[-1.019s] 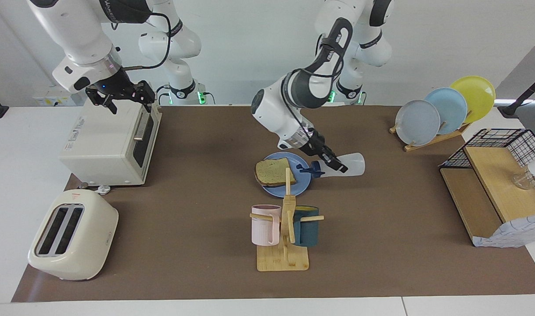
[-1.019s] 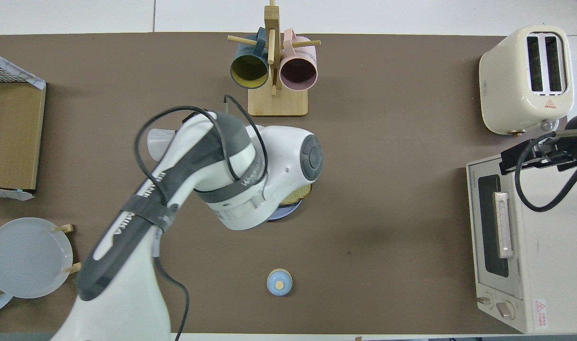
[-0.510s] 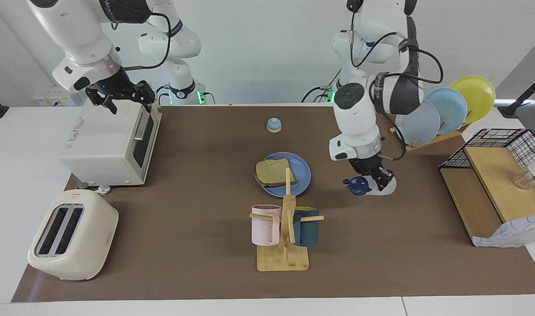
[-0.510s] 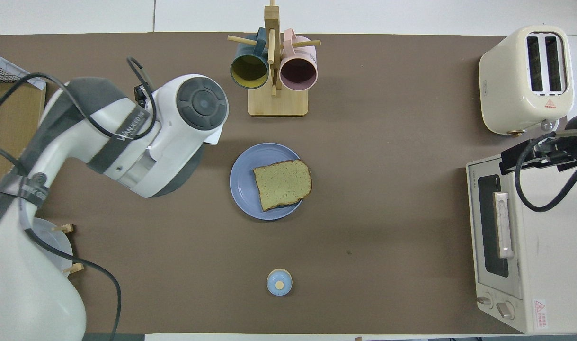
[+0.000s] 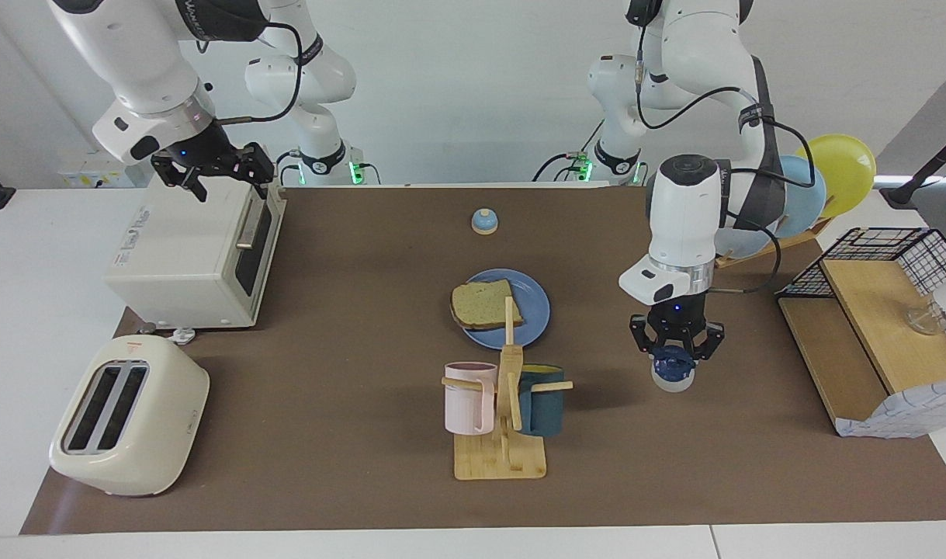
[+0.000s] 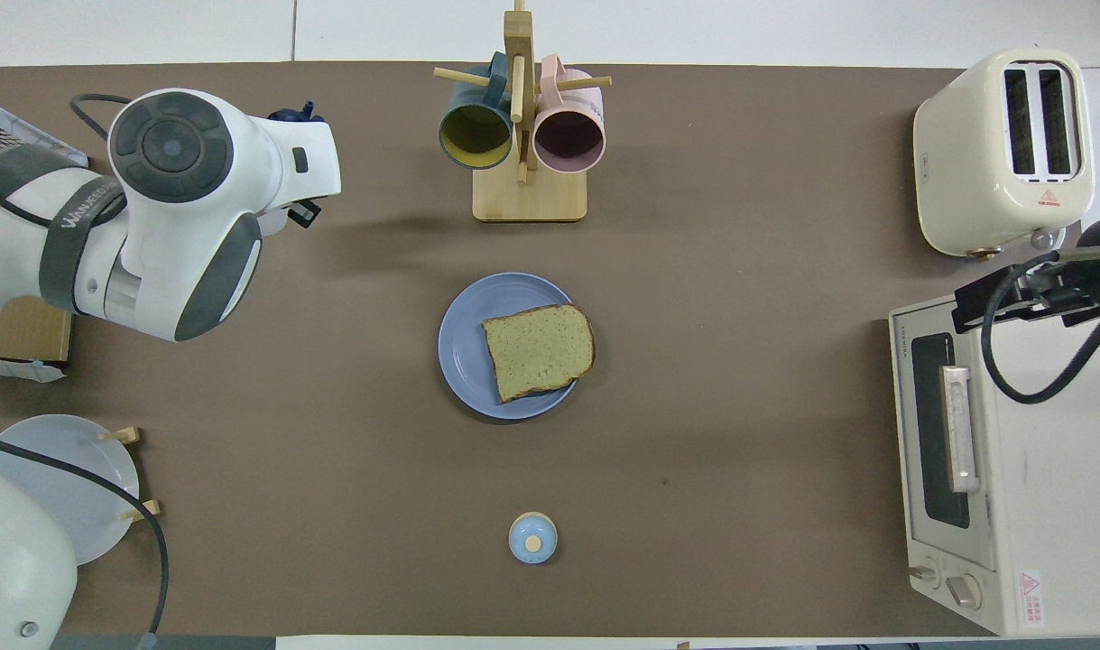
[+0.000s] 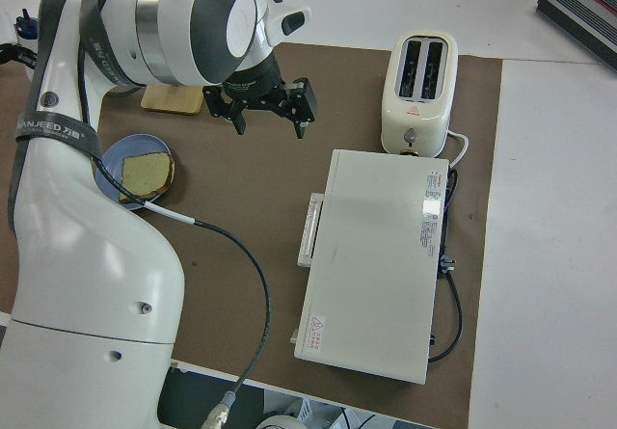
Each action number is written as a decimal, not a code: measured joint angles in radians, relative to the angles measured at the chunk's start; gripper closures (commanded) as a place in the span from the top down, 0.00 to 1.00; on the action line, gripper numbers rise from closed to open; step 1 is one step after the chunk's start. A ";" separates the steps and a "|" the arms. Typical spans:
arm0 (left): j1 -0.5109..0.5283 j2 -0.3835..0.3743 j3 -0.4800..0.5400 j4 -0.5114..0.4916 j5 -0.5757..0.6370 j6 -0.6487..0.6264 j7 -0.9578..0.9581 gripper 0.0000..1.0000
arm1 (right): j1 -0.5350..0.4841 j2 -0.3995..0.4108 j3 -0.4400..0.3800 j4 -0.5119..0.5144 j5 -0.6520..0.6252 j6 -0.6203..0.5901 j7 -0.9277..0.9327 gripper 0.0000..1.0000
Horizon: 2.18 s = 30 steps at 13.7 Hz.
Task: Put bread on plate and add seasoning
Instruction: 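Carry the bottle back beside the mug rack with the left gripper, then set the bottle upright on the table and open the left gripper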
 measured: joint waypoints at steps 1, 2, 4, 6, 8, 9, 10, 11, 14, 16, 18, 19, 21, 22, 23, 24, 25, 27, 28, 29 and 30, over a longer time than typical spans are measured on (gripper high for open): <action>0.007 0.000 0.000 -0.026 0.000 0.073 -0.064 0.00 | 0.000 0.000 0.000 0.000 0.000 0.000 0.000 1.00; 0.015 0.000 0.000 -0.049 -0.001 0.141 -0.127 0.00 | 0.000 0.000 0.000 0.000 0.000 0.000 0.000 1.00; 0.027 0.006 0.000 -0.090 -0.001 0.277 -0.242 0.00 | 0.000 0.000 0.000 0.000 0.000 0.000 0.000 1.00; 0.035 0.033 0.000 -0.112 -0.001 0.399 -0.315 0.00 | 0.000 0.000 0.000 0.000 0.000 0.000 0.000 1.00; 0.042 0.076 0.000 -0.117 -0.001 0.491 -0.342 0.00 | 0.000 0.000 0.000 0.000 0.000 0.000 0.000 1.00; 0.047 0.098 -0.001 -0.117 -0.001 0.528 -0.347 0.00 | 0.000 0.000 0.000 0.000 0.000 0.000 0.000 1.00; 0.052 0.120 0.000 -0.117 -0.001 0.563 -0.349 0.00 | 0.000 0.000 0.000 0.000 0.000 0.000 0.000 1.00; 0.054 0.141 0.001 -0.117 -0.002 0.595 -0.349 0.00 | 0.000 0.000 0.000 0.000 0.000 0.000 0.000 1.00; 0.055 0.182 0.000 -0.112 -0.001 0.632 -0.347 0.00 | 0.000 0.000 0.000 0.000 0.000 0.000 0.000 1.00; 0.055 0.195 0.005 -0.104 0.024 0.635 -0.332 0.00 | 0.000 0.000 0.000 0.000 0.000 0.000 0.000 1.00; 0.055 0.201 0.025 -0.096 0.063 0.638 -0.331 0.00 | 0.000 0.000 0.000 0.000 0.000 0.000 0.000 1.00; 0.055 0.203 0.033 -0.093 0.071 0.638 -0.329 0.00 | 0.000 0.000 0.000 0.000 0.000 0.000 0.000 1.00; 0.055 0.206 0.037 -0.093 0.079 0.639 -0.328 0.00 | 0.000 0.000 0.000 0.000 0.000 0.000 0.000 1.00; 0.053 0.208 0.037 -0.093 0.080 0.639 -0.327 0.00 | 0.000 0.000 0.000 0.000 0.000 0.000 0.000 1.00; 0.052 0.211 0.037 -0.093 0.081 0.639 -0.326 0.00 | 0.000 0.000 0.000 0.000 0.000 0.000 0.000 1.00; 0.050 0.215 0.037 -0.093 0.082 0.639 -0.326 0.00 | 0.000 0.000 0.000 0.000 0.000 0.000 0.000 1.00; 0.049 0.218 0.037 -0.093 0.082 0.640 -0.326 0.00 | 0.000 0.000 0.000 0.000 0.000 0.000 0.000 1.00; 0.049 0.220 0.037 -0.093 0.082 0.640 -0.323 0.26 | 0.000 0.000 0.000 0.000 0.000 0.000 0.000 1.00; 0.049 0.221 0.037 -0.093 0.083 0.640 -0.322 0.57 | 0.000 0.000 0.000 0.000 0.000 0.000 0.000 1.00; 0.049 0.221 0.037 -0.093 0.083 0.640 -0.321 1.00 | 0.000 0.000 0.000 0.000 0.000 0.000 0.000 1.00; 0.049 0.221 0.037 -0.093 0.083 0.640 -0.321 1.00 | 0.000 0.000 0.000 0.000 0.000 0.000 0.000 1.00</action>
